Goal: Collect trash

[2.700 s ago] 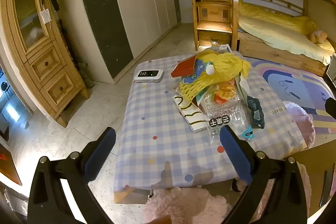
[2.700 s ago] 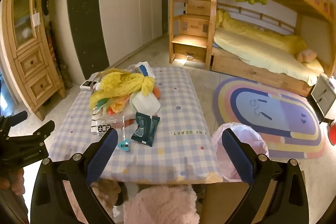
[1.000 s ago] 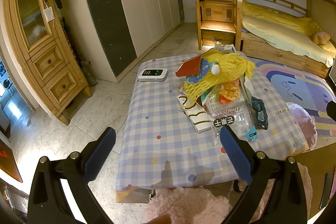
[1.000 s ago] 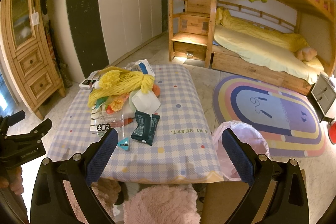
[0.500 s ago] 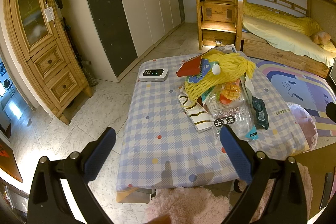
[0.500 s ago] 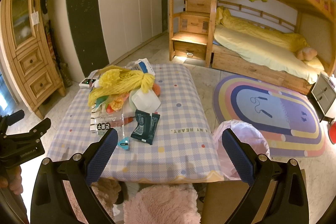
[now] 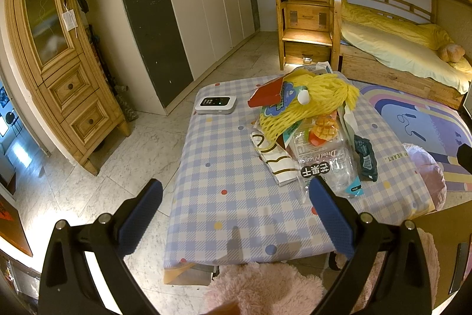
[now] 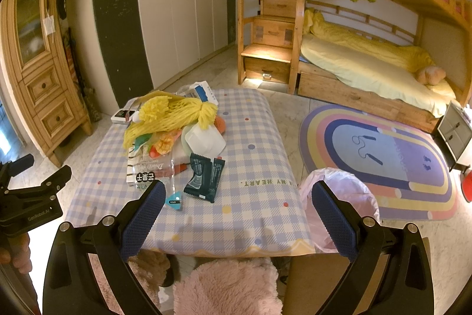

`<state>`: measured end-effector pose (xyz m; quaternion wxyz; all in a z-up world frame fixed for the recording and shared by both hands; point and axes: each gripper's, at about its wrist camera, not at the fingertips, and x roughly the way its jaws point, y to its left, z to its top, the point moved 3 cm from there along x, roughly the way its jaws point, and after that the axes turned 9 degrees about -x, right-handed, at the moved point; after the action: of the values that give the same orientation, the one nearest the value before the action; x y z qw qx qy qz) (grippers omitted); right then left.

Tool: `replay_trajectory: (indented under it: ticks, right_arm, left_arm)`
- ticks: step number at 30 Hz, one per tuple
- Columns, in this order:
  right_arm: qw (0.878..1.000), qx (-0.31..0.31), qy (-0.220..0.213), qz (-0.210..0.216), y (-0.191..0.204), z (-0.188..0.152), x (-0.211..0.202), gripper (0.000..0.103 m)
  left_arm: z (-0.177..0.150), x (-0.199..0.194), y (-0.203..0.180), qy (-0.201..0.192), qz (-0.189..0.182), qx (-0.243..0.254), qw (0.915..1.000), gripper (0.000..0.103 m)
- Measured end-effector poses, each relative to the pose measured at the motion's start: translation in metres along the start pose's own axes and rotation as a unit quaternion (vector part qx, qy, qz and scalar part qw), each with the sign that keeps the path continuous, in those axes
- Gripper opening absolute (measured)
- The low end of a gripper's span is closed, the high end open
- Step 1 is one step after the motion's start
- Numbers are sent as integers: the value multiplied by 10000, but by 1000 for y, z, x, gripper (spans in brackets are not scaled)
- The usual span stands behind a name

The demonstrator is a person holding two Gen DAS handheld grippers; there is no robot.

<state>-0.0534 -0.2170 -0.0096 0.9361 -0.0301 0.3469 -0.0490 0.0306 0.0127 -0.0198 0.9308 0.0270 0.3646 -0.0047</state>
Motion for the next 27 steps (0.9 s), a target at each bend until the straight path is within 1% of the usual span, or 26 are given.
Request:
replay_trajectory:
  ticks: [8,13,15,17,18,22,23,25,27]
  right_arm:
    - [10000,-2,5,-1,1,0,1,98]
    - [10000,-11,11,16,4,4,8,98]
    - [9998,-26,-66,160,7,-3,16,98]
    - [9992,-19,-191,338,6,1,13,98]
    - [9992,-24,-209,352,7,3,15,98]
    - [9962,-40,-403,773,16,13,34,98]
    - [9956,-71,-428,831,19,18,39,98]
    - [9950,-164,-344,924,24,21,50,98]
    - [9954,-224,-314,877,27,24,60,98]
  left_arm:
    - [-1,-1,-1,-4,3,1,10000,96]
    - [-2,5,2,51,30,-22,10000,96]
    - [-3,9,2,97,53,-37,9999,96]
    - [-1,17,6,165,72,-115,9998,96]
    - [0,19,7,184,59,-146,9997,96]
    - [10,31,19,178,83,-307,9993,96]
    - [12,34,22,154,90,-319,9993,96]
    - [17,39,23,84,67,-269,9996,96]
    - [21,47,23,50,215,-218,9995,96]
